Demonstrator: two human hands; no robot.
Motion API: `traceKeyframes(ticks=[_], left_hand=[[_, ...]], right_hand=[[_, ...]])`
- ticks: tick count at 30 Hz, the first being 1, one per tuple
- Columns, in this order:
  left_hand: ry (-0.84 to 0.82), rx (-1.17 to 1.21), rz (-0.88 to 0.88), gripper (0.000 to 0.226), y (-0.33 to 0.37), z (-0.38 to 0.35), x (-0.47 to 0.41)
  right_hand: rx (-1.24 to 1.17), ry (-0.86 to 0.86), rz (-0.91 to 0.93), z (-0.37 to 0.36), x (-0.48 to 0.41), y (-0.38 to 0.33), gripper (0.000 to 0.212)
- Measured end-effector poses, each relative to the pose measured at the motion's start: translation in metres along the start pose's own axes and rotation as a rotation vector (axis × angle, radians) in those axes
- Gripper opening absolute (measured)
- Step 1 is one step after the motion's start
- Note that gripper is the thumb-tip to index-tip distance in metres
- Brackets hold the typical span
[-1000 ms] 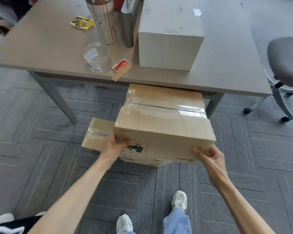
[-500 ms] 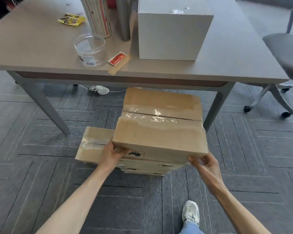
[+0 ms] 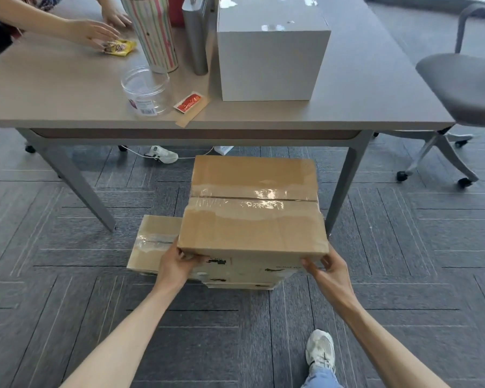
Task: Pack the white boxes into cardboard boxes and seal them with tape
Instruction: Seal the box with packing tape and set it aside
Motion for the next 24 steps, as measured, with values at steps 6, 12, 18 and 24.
traceKeyframes(ticks=[6,12,18,24], left_hand=[[0.005,0.008,0.001,0.067,-0.007,0.001,0.000],[-0.032,-0.202,-0.011,0.061,0.007,0.019,0.020],[-0.101,-0.392,0.013,0.085,0.051,0.039,0.069],[-0.182,-0.641,-0.183,0.067,0.136,0.020,0.145]], right_hand=[[-0.026,-0.068,0.009,-0.003,-0.007,-0.007,0.061],[-0.019,-0.102,-0.022,0.015,0.009,-0.030,0.059],[0.121,-0.065,-0.102,0.034,0.044,-0.064,0.055],[0.413,-0.061,-0.024,0.062,0.102,-0.141,0.042]])
Point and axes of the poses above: each hand's wrist, its own x-axis away from the middle knuckle, its own z-axis out of the back of the hand, y = z × x, the point moved 9 cm from there along -x, towards the middle knuckle, and after that the axes turned 3 degrees about z, right-handed, at the moved point
